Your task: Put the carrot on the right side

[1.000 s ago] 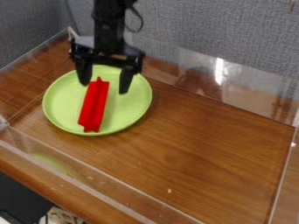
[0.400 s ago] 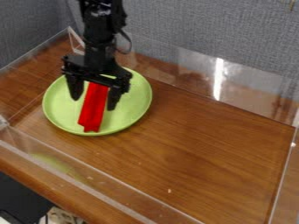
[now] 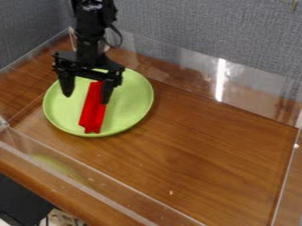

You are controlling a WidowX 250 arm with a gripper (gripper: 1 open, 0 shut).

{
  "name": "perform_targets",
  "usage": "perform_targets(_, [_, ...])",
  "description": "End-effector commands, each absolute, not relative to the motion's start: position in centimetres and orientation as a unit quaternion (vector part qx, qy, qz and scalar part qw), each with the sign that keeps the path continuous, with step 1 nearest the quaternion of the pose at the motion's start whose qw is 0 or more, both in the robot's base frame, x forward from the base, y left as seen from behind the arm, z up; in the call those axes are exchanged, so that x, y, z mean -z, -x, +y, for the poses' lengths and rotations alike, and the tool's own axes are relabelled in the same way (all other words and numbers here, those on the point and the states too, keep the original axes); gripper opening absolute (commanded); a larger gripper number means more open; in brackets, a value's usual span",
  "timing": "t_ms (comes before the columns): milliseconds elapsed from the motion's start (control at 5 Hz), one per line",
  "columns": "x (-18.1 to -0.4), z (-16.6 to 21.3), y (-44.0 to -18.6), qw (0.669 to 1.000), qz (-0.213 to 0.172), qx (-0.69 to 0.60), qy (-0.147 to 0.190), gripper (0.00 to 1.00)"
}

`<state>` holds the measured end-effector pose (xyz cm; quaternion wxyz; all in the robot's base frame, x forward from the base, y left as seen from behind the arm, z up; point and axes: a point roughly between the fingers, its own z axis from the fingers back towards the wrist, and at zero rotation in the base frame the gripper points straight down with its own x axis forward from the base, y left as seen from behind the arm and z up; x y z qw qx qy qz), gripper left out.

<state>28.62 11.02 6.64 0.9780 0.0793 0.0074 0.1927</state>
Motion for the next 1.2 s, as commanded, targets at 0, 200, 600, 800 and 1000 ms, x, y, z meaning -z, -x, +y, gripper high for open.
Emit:
perform_targets(0, [-8.3,9.2,-30.0,0.976,-0.016,-0.202,-0.079,1.00])
perform_targets(200, [-7.9,9.0,-30.6,0.970,-0.013,-0.227,-0.080,1.00])
perform_targets(600, [-6.8,10.1,-30.7,0.974,-0.015,-0.210,-0.078,1.00])
perform_targets(800, [-7.6,10.7,-30.1,0.978,-0.017,-0.191,-0.078,1.00])
perform_targets(1000, [-8.4,11.4,-29.6,0.981,-0.018,-0.174,-0.079,1.00])
